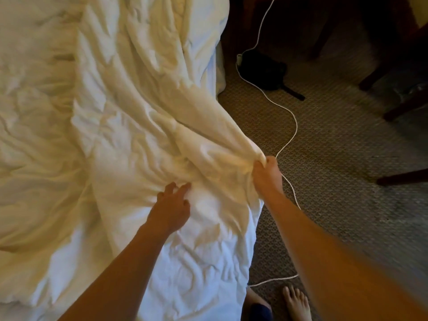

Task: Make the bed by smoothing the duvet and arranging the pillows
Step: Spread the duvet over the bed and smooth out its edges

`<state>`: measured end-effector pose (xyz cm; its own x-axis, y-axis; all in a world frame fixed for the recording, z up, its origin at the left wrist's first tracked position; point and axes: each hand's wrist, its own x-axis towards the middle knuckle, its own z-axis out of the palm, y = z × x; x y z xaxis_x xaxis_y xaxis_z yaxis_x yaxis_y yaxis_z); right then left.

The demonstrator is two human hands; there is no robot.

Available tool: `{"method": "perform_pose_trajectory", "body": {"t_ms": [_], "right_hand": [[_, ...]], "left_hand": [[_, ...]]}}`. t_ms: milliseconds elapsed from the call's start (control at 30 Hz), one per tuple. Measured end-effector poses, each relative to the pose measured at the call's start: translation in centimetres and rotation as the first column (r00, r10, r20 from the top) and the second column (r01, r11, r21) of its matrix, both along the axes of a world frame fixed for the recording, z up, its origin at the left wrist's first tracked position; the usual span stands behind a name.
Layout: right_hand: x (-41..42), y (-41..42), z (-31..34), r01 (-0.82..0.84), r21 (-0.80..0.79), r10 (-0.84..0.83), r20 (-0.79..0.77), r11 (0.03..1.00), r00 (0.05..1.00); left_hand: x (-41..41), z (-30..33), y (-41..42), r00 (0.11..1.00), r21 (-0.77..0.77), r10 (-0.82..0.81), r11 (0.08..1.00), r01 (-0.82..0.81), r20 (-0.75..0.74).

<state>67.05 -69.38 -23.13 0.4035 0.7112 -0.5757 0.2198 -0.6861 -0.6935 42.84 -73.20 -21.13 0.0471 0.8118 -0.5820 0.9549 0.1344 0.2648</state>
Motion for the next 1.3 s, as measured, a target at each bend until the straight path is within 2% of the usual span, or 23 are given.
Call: {"method": "perform_pose_trajectory", "body": {"t_ms": [67, 167, 200, 300, 400, 467, 633, 767, 900, 1000, 1100, 1167, 1233, 1300], "right_hand": [[0.3, -0.4, -1.2, -0.045, -0.128, 0.048, 0.019, 0.991, 0.999], [-0.9, -0.7, -2.8, -0.339, -0.272, 0.343, -0.037, 0.9, 0.939], [-1.3, -0.5, -2.9, -0.356, -0.303, 0.365, -0.03, 0.884, 0.931], [-1.5, 0.8, -2.8, -0.29, -0.372, 0.295, -0.045, 0.882, 0.954], [-1.4, 3.5, -1.8, -0.265, -0.324, 0.266, -0.041, 0.908, 0.963], [-1.3, 6.0, -1.1, -0.242, -0.239, 0.247, -0.01, 0.94, 0.969], [-2.3, 13.4, -0.5, -0.26, -0.039, 0.259, -0.032, 0.965, 0.965], [-4.1, 20.1, -0.4, -0.243, 0.031, 0.245, -0.105, 0.969, 0.964], [-5.8, 26.0, -2.3, -0.317, -0.035, 0.305, -0.189, 0.948, 0.933], [-7.0, 28.1, -1.7, -0.559, -0.132, 0.516, -0.26, 0.818, 0.816], [-7.9, 29.3, -0.6, -0.617, -0.247, 0.45, -0.495, 0.747, 0.743], [-7.8, 30.3, -0.4, -0.651, -0.251, 0.486, -0.49, 0.716, 0.724], [-7.4, 32.0, -0.8, -0.552, -0.181, 0.448, -0.409, 0.814, 0.795], [-6.3, 34.1, -0.7, -0.249, -0.085, 0.211, -0.313, 0.965, 0.926]], "left_hand": [[-0.3, -0.3, 0.7, 1.0, -0.023, -0.021, 1.0, 0.021, -0.014], [-0.8, -0.2, 1.8, 0.999, -0.074, -0.032, 0.997, 0.031, -0.017], [-0.9, -0.1, 2.1, 0.999, -0.093, -0.036, 0.995, 0.035, -0.007], [-1.5, 0.2, 3.5, 0.998, -0.135, -0.052, 0.989, 0.056, 0.032], [-1.7, 1.2, 5.9, 1.0, -0.121, -0.018, 0.992, 0.021, 0.025], [-1.3, 2.0, 7.8, 1.0, -0.045, -0.016, 0.999, 0.017, 0.014], [0.6, 3.1, 13.2, 0.983, 0.244, 0.149, 0.954, -0.172, 0.111], [1.9, 2.4, 18.5, 0.943, 0.279, 0.289, 0.904, -0.325, 0.163], [2.6, 0.5, 22.1, 0.909, 0.18, 0.399, 0.891, -0.416, 0.124], [2.3, -0.3, 23.7, 0.868, 0.134, 0.481, 0.859, -0.495, 0.121], [2.1, -0.1, 25.0, 0.835, 0.13, 0.532, 0.826, -0.549, 0.141], [2.1, 0.1, 25.7, 0.828, 0.118, 0.547, 0.821, -0.559, 0.125], [2.2, 0.5, 26.6, 0.804, 0.111, 0.585, 0.797, -0.594, 0.102], [2.4, 0.6, 27.2, 0.818, 0.11, 0.572, 0.81, -0.576, 0.062]]}}
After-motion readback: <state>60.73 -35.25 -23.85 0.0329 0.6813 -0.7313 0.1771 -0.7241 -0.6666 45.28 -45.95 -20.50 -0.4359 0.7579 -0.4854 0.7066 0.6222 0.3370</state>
